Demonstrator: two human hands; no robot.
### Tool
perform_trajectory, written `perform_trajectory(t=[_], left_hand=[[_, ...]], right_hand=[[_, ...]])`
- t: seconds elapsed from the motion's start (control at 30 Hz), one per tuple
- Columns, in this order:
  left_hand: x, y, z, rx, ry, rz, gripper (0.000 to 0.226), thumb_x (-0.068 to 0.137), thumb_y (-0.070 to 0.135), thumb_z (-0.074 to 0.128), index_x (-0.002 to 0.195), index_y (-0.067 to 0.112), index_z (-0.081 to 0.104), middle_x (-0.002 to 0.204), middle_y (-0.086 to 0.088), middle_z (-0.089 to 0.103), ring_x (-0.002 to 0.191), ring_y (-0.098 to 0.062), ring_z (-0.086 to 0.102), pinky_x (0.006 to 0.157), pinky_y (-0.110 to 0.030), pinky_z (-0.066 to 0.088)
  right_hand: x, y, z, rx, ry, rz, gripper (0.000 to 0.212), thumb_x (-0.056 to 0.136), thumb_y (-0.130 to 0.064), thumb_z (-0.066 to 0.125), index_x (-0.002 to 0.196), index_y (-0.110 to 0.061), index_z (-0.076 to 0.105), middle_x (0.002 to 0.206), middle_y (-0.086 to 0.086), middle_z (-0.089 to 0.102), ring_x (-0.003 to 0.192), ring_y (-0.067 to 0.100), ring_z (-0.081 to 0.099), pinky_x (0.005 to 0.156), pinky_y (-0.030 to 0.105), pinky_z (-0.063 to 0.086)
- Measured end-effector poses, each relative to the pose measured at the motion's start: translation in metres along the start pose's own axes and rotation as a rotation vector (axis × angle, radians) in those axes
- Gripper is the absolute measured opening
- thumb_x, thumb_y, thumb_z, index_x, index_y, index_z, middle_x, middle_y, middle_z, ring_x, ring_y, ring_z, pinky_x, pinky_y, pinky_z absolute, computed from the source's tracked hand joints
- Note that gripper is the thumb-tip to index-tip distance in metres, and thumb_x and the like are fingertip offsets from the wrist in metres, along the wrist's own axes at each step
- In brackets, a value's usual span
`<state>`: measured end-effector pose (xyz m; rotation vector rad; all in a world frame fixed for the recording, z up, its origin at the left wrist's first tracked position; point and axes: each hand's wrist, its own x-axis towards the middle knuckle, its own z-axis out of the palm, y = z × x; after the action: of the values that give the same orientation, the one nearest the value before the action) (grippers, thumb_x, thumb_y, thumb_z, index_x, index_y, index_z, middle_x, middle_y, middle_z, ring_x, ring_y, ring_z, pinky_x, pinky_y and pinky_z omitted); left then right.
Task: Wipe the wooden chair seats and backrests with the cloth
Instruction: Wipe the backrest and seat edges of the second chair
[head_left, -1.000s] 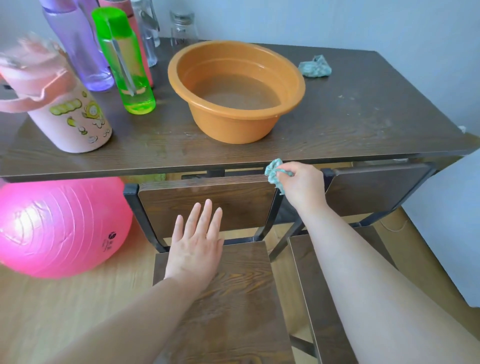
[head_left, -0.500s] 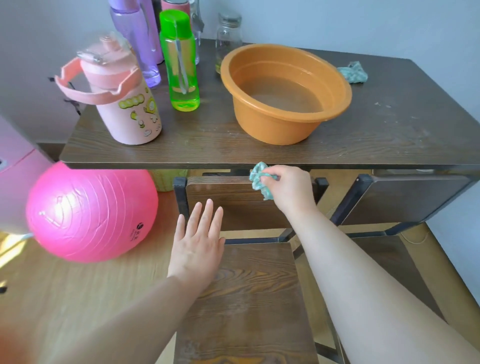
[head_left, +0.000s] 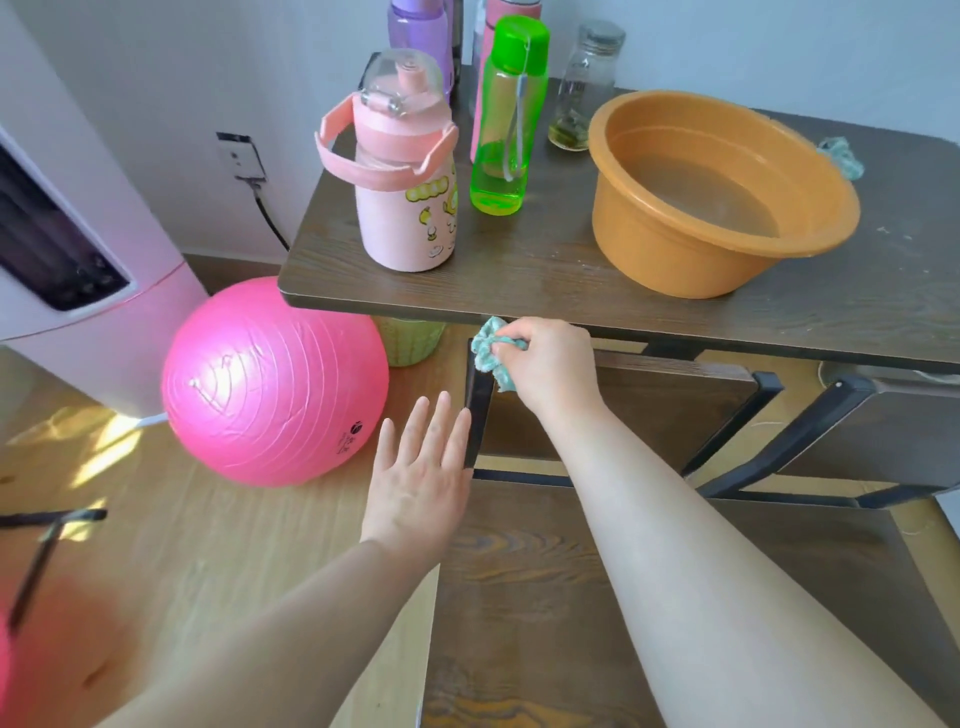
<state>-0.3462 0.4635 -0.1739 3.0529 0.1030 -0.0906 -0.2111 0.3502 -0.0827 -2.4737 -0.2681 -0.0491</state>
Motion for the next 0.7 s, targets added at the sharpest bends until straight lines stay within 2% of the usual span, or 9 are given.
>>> perform_trajectory(t=[0.1,0.17,0.37,0.6,0.7], left_hand=[[-0.007,-0.011,0.003,0.026,-0.012,-0.002,0.064,0.105,0.041,0.019,0.156,0.019,-0.013,0.165,-0.008,-0.016,0.151,-0.031,-0.016,0.12,-0.057,-0.003],[-0.012,-0.016,0.006,0.042,-0.025,-0.004,0.064,0.105,0.04,0.018,0.156,0.018,-0.015,0.164,-0.009,-0.018,0.15,-0.033,-0.017,0.119,-0.058,-0.003],[-0.026,-0.026,0.016,0.052,-0.064,-0.005,0.063,0.105,0.041,0.011,0.15,0.017,-0.025,0.157,-0.009,-0.032,0.148,-0.033,-0.023,0.118,-0.059,-0.004],[-0.034,-0.031,0.032,0.061,-0.092,-0.001,0.066,0.104,0.041,0.013,0.149,0.017,-0.03,0.153,-0.009,-0.039,0.145,-0.033,-0.031,0.117,-0.059,-0.009],[-0.037,-0.03,0.04,0.065,-0.103,-0.002,0.068,0.105,0.04,0.017,0.149,0.017,-0.03,0.155,-0.009,-0.037,0.146,-0.033,-0.03,0.117,-0.059,-0.01]], right_hand=[[-0.001,-0.009,0.007,-0.041,-0.001,-0.029,0.026,0.091,-0.031,0.067,0.114,-0.021,0.072,0.112,0.0,0.071,0.098,0.013,0.066,0.061,0.004,0.034],[-0.004,-0.009,0.007,-0.069,0.002,-0.058,0.025,0.092,-0.03,0.066,0.115,-0.021,0.072,0.113,0.0,0.071,0.099,0.013,0.066,0.064,0.005,0.037],[-0.01,-0.007,0.002,-0.084,-0.036,-0.132,0.021,0.092,-0.023,0.065,0.112,-0.019,0.073,0.117,0.003,0.069,0.106,0.019,0.061,0.082,0.023,0.046],[-0.016,0.0,0.001,-0.037,-0.02,-0.192,0.02,0.09,-0.018,0.068,0.108,-0.016,0.075,0.115,0.005,0.069,0.107,0.018,0.061,0.087,0.024,0.047],[-0.02,0.005,0.004,-0.039,-0.001,-0.238,0.019,0.089,-0.018,0.07,0.106,-0.015,0.075,0.112,0.002,0.071,0.107,0.016,0.061,0.087,0.021,0.045]])
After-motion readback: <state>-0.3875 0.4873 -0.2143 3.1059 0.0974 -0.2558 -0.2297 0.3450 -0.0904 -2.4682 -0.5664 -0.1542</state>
